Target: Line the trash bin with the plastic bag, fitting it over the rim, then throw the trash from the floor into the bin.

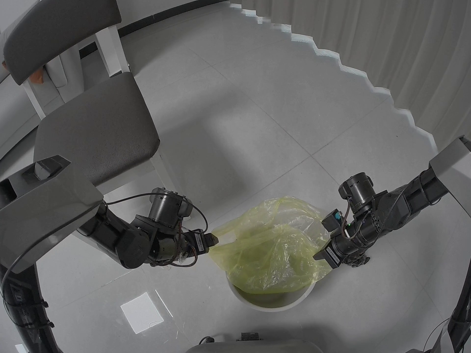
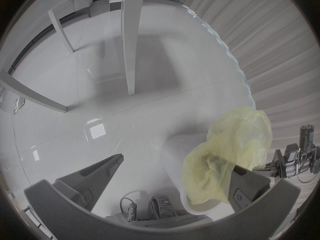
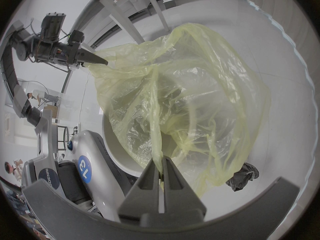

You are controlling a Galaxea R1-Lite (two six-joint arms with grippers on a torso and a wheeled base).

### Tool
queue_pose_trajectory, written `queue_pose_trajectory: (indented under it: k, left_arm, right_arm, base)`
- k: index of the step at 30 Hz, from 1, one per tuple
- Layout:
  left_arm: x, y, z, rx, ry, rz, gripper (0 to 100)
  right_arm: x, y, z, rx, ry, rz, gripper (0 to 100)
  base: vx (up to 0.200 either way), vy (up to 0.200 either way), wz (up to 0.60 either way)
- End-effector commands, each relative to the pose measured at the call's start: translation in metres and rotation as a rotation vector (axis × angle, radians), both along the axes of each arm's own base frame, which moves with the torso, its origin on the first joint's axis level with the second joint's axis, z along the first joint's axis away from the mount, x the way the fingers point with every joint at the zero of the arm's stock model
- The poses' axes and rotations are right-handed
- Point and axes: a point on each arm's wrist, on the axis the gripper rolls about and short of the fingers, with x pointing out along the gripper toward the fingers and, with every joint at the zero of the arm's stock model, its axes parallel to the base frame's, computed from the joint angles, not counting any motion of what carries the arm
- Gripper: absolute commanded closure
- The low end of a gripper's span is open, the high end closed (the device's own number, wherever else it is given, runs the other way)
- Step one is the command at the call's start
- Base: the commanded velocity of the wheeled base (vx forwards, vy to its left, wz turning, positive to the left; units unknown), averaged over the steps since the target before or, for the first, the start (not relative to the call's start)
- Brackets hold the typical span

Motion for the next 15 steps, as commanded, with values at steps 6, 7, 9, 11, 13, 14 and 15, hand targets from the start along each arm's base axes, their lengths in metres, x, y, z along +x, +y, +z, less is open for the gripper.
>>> queue_pose_trajectory:
  k: [6,7,9,11,13,14,15]
  left_arm:
    - [0.0,0.011,0.009,-0.061,0.007,0.084,0]
    - [0.0,0.011,0.01,-0.065,0.007,0.087,0]
    - [0.0,0.016,0.016,-0.099,0.016,0.133,0]
    - [0.002,0.022,0.02,-0.118,0.015,0.164,0]
    - [0.003,0.025,0.026,-0.14,0.004,0.182,0]
    - [0.003,0.025,0.031,-0.157,-0.009,0.189,0]
    - [0.002,0.025,0.034,-0.164,-0.013,0.191,0]
  right_arm:
    - [-0.027,-0.008,0.008,-0.028,-0.005,0.062,100]
    - [-0.027,-0.009,0.007,-0.029,-0.002,0.06,100]
    - [-0.035,-0.012,0.001,-0.044,0.023,0.074,100]
    - [-0.04,-0.013,0.001,-0.048,0.027,0.082,100]
    - [-0.043,-0.011,0.002,-0.046,0.026,0.094,100]
    - [-0.044,-0.007,0.002,-0.046,0.025,0.108,100]
    - [-0.045,-0.005,0.002,-0.046,0.027,0.111,100]
  base:
    - [0.0,0.0,0.0]
    - [0.0,0.0,0.0]
    - [0.0,0.0,0.0]
    - [0.0,0.0,0.0]
    - [0.0,0.0,0.0]
    - [0.0,0.0,0.0]
    - [0.0,0.0,0.0]
